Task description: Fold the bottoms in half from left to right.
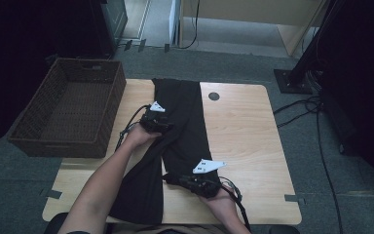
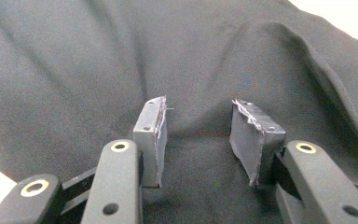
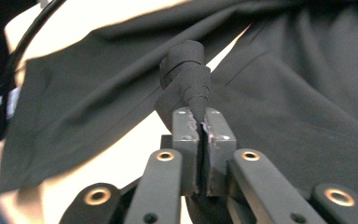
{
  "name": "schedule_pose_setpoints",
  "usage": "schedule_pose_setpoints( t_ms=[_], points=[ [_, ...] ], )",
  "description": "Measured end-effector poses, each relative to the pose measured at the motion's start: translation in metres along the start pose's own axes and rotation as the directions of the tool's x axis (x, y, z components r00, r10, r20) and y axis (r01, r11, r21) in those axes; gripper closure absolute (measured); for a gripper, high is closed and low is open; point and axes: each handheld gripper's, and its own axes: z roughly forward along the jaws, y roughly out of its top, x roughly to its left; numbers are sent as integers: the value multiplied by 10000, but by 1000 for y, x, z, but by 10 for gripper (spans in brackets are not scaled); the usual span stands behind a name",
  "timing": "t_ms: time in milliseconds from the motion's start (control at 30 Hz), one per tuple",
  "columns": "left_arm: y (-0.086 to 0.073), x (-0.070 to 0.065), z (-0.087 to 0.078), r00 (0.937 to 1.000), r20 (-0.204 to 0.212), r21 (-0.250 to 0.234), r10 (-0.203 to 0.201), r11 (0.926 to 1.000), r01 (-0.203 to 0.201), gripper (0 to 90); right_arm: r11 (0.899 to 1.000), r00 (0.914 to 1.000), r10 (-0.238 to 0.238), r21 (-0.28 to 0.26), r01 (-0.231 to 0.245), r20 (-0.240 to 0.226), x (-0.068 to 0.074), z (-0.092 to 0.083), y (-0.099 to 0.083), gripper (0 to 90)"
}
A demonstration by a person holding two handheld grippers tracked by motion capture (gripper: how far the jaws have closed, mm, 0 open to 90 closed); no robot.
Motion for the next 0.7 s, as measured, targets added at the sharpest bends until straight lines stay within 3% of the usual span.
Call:
schedule_pose_setpoints(
  t_ms=[133, 333, 600, 700],
  points=[
    [0, -1, 0, 10000, -29, 20, -41, 10000, 41, 563, 9988, 9996, -79, -488, 93, 287, 0, -8, 1, 654],
    [0, 0, 0, 10000, 25, 13, 4, 10000, -4, 564, 9946, 9957, 248, -1027, -155, 898, -23, -14, 19, 730],
    [3, 2, 2, 10000, -90, 29, 20, 10000, -20, 564, 9956, 9843, 474, -879, -328, 1701, -57, 22, 22, 772],
    [3, 4, 3, 9999, -134, -17, -38, 10000, 37, 564, 9982, 9789, 516, -416, -442, 1977, -68, 33, 24, 790]
  ],
)
